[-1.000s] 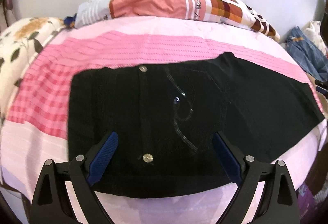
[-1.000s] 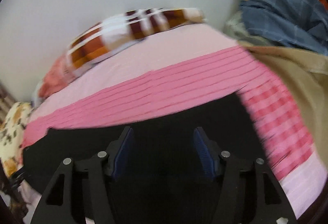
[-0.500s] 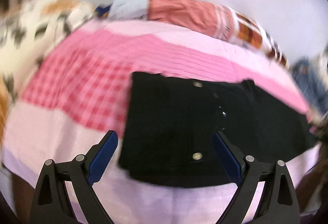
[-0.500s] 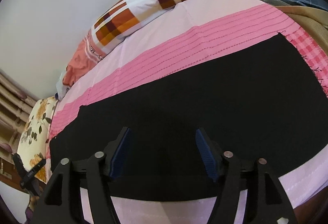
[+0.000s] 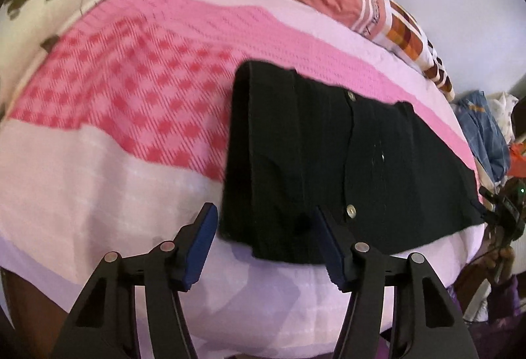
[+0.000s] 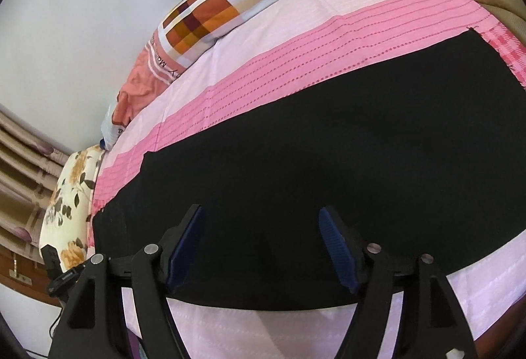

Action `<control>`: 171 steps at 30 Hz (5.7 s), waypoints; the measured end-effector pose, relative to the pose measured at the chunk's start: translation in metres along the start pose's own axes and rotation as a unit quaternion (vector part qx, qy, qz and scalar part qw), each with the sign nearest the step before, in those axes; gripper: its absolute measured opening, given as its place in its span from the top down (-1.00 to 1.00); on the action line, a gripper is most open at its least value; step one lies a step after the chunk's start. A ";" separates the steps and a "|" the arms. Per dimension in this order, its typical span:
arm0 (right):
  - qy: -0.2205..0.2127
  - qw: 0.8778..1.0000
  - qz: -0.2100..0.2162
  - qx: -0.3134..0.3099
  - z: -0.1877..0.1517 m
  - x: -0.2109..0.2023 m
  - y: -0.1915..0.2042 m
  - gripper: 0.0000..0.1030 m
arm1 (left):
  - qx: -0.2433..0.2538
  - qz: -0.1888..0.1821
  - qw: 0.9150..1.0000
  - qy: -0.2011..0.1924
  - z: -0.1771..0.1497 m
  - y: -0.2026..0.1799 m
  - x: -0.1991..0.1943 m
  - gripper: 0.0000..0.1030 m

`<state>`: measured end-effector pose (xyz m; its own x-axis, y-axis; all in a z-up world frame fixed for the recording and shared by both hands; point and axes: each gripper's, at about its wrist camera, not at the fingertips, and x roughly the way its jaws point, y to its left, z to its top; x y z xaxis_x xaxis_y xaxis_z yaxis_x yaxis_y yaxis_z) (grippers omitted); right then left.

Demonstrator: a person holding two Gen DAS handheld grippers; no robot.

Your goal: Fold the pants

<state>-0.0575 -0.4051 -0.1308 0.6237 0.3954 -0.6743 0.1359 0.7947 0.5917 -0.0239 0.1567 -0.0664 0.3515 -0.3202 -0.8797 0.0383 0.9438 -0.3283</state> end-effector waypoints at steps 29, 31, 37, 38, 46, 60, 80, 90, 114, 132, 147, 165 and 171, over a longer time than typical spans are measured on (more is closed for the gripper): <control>0.024 1.000 0.003 0.015 -0.013 0.019 -0.001 -0.63 | -0.075 -0.025 0.996 -0.031 -0.008 -0.023 0.000 0.61; 0.022 1.000 0.003 0.014 -0.014 0.018 -0.001 -0.63 | -0.063 -0.021 0.997 -0.043 -0.001 -0.027 -0.003 0.62; 0.016 1.000 0.013 0.016 -0.018 0.019 -0.002 -0.68 | -0.039 0.027 0.998 -0.037 -0.012 -0.018 0.015 0.62; 0.017 1.000 0.012 0.015 -0.018 0.019 -0.001 -0.69 | -0.054 0.011 0.998 -0.043 -0.017 -0.010 0.015 0.62; 0.021 0.999 0.031 0.018 -0.021 0.017 -0.003 -0.70 | -0.031 0.032 0.997 -0.061 -0.017 -0.016 0.014 0.34; -0.169 0.943 0.051 0.281 -0.024 -0.133 -0.199 -0.70 | 0.005 0.094 0.987 -0.127 0.005 -0.062 -0.036 -0.49; -0.175 0.950 0.079 0.247 0.003 -0.111 -0.235 -0.43 | 0.156 -0.033 0.987 -0.037 -0.006 -0.233 0.077 -0.57; -0.139 0.971 -0.014 0.194 0.008 -0.103 -0.231 0.80 | 0.206 0.064 0.975 -0.054 -0.003 -0.270 0.082 -0.57; -0.141 0.969 -0.015 0.201 0.024 -0.105 -0.211 0.83 | 0.232 0.140 0.961 -0.046 -0.006 -0.270 0.095 -0.57; -0.148 0.972 0.017 0.180 0.043 -0.103 -0.166 0.83 | 0.200 0.140 0.969 -0.043 0.002 -0.238 0.091 -0.57; -0.147 0.974 0.027 0.169 0.051 -0.108 -0.144 0.84 | 0.133 0.149 0.979 -0.032 0.012 -0.189 0.081 -0.58; -0.006 0.989 0.144 0.043 0.035 0.020 0.037 0.83 | 0.102 0.132 0.986 -0.030 0.007 -0.162 0.076 -0.58; 0.037 0.986 0.159 0.036 0.012 0.050 0.062 0.83 | 0.095 0.131 0.986 -0.028 0.004 -0.154 0.076 -0.59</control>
<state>-0.0090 -0.3416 -0.1222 0.5852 0.6545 -0.4787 -0.0017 0.5914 0.8064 0.0006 -0.0127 -0.0814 0.4227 -0.0634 -0.9040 0.1122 0.9935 -0.0172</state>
